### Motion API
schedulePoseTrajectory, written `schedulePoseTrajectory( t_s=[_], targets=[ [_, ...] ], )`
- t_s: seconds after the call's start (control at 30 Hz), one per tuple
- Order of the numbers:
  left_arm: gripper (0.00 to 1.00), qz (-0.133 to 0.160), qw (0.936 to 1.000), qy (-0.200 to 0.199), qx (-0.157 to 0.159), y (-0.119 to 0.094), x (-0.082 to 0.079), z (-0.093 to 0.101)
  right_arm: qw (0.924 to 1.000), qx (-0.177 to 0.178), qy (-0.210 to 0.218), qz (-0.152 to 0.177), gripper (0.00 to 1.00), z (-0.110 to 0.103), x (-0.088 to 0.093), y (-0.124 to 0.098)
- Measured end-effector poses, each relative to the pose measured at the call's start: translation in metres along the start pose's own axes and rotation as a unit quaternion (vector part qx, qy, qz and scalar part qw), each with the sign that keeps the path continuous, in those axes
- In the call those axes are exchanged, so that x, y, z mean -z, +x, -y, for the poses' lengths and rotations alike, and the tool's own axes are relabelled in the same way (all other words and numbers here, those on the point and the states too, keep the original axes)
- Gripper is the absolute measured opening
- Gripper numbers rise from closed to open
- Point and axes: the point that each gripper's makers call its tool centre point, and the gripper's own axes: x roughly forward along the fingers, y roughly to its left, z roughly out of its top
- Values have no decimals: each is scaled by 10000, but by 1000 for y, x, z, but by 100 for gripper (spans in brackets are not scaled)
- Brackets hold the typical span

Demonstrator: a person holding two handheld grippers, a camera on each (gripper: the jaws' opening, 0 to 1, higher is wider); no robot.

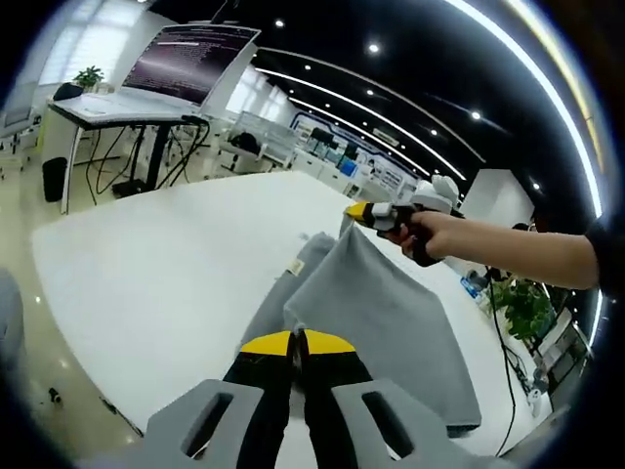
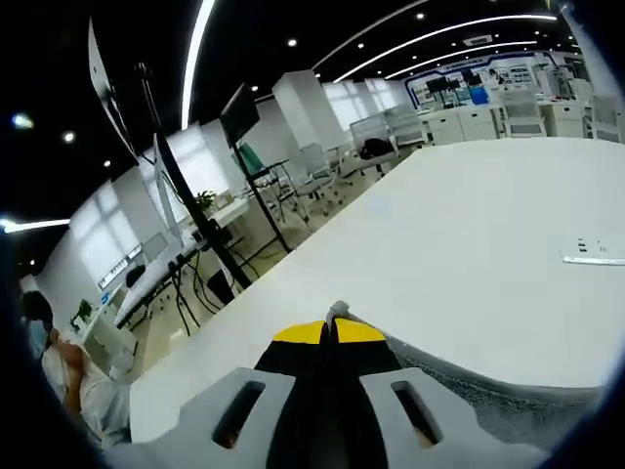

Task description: Fold the towel on the table until its edges align and the towel forms a compact rectangular stack.

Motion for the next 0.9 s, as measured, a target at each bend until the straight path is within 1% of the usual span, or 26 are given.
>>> schedulePoseTrajectory(
  t_s=[0.2, 0.27, 0.33, 0.4, 0.47, 0.5, 0.53, 0.6, 0.67, 0.7, 0.77, 0.8, 0.87, 0.9],
  targets=[
    [3, -97, 9999, -47, -77, 7, 10, -9, 10000, 25, -51, -73, 0, 3, 13, 12],
    [3, -137, 9998, -59, -99, 8, 12, -12, 9997, 3, -210, -112, 0, 3, 18, 16],
    [3, -128, 9999, -54, -86, 8, 10, -10, 9994, 9, -310, -147, 0, 4, 23, 19],
    [4, -84, 9999, 87, 22, 10, 9, -6, 9992, -4, -367, -136, 0, 5, 24, 21],
    [8, -120, 9995, 267, -88, 12, 11, -11, 9992, -11, -367, -139, 1, 7, 25, 23],
    [11, -149, 9994, 281, -100, 13, 12, -11, 9992, -79, -368, -130, 1, 5, 25, 24],
    [16, -136, 9992, 341, -170, 14, 11, -12, 9992, -110, -376, -121, 2, 4, 24, 25],
    [21, -45, 9985, 448, -317, 15, 7, -15, 9986, -175, -480, -127, 4, 6, 24, 29],
    [27, -1, 9983, 387, -435, 16, 6, -20, 9980, -271, -552, -175, 7, 5, 25, 32],
    [29, -5, 9979, 325, -566, 16, 7, -26, 9965, -372, -690, -301, 10, 4, 29, 33],
    [30, -34, 9976, 367, -583, 17, 7, -28, 9940, -448, -949, -302, 14, 4, 28, 34],
    [30, -41, 9975, 359, -609, 18, 9, -32, 9935, -465, -1002, -266, 16, 4, 27, 35],
    [30, -14, 9975, 351, -609, 18, 6, -32, 9934, -495, -994, -276, 18, 4, 27, 35],
    [30, -32, 9976, 369, -587, 18, 6, -32, 9927, -503, -1064, -271, 18, 5, 26, 35]
  ],
)
